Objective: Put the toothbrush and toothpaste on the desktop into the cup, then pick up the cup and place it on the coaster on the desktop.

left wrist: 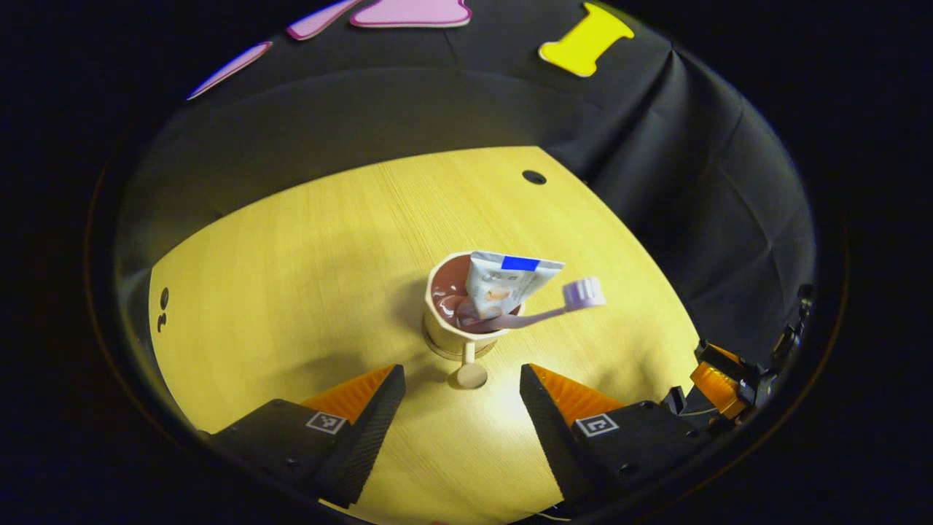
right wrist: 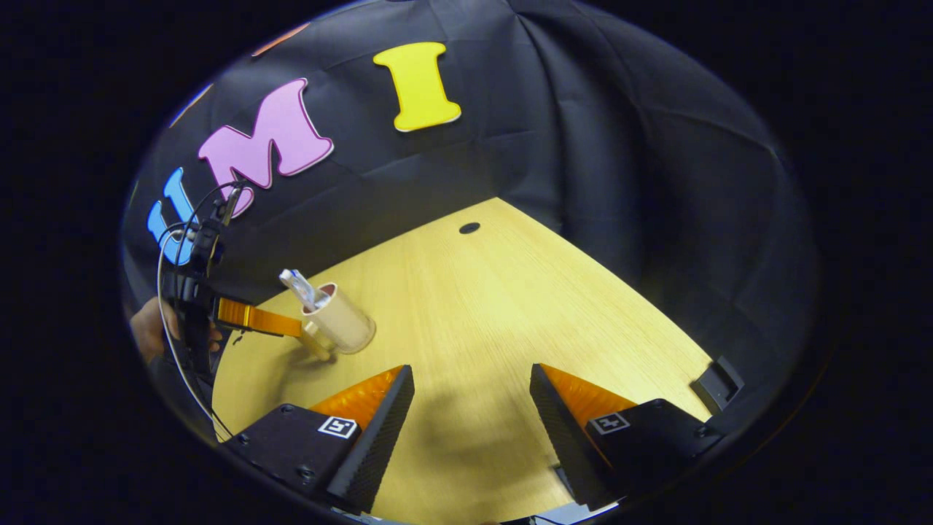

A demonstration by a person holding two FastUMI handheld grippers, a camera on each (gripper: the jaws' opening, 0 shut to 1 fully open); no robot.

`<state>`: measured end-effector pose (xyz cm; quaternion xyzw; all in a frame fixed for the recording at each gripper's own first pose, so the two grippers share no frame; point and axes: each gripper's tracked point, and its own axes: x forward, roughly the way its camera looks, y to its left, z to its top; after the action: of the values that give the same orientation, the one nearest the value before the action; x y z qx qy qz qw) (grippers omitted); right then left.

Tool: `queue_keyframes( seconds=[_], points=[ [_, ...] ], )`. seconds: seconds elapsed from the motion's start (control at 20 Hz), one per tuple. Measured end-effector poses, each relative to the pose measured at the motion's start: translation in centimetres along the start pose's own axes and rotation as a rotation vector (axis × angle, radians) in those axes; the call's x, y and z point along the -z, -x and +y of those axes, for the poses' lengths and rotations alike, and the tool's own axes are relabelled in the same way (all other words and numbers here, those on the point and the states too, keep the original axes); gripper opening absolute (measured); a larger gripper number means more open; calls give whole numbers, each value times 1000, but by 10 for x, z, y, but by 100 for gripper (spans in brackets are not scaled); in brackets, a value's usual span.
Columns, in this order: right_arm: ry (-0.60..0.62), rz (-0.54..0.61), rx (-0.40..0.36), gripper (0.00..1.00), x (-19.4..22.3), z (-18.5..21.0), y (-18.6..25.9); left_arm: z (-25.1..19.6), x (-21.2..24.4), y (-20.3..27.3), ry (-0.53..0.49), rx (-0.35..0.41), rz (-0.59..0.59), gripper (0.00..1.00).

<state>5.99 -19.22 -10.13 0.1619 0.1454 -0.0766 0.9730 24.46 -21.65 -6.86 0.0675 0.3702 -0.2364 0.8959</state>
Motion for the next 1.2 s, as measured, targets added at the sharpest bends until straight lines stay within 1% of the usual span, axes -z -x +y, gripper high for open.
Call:
queue_keyframes(
  seconds=[0.2, 0.35, 0.4, 0.5, 0.65, 0.85, 0.95, 1.05, 1.15, 1.2],
  points=[
    [78, -58, -34, 98, -28, 34, 27, 11, -1, 74, 38, -19, -177, 98],
    [121, -111, -47, 98, -47, 58, 60, 17, 11, 129, 43, -58, -298, 98],
    [129, -134, -50, 98, -52, 65, 71, 17, 17, 144, 50, -61, -345, 98],
    [135, -170, -59, 98, -56, 79, 96, 11, 40, 172, 58, -54, -408, 98],
    [85, -256, -80, 98, -60, 99, 132, 1, 83, 201, 88, -50, -509, 98],
    [118, -283, -45, 98, -31, 99, 174, -13, 139, 238, 198, -69, -638, 98],
    [144, -274, -43, 98, -9, 103, 196, -16, 168, 254, 187, -110, -675, 98],
    [162, -271, -42, 98, 13, 103, 213, -20, 188, 273, 143, -150, -719, 98],
    [183, -258, -51, 98, 27, 107, 222, -32, 207, 299, 115, -144, -758, 98],
    [193, -272, -52, 98, 27, 107, 230, -37, 214, 306, 109, -138, -767, 98]
  ],
)
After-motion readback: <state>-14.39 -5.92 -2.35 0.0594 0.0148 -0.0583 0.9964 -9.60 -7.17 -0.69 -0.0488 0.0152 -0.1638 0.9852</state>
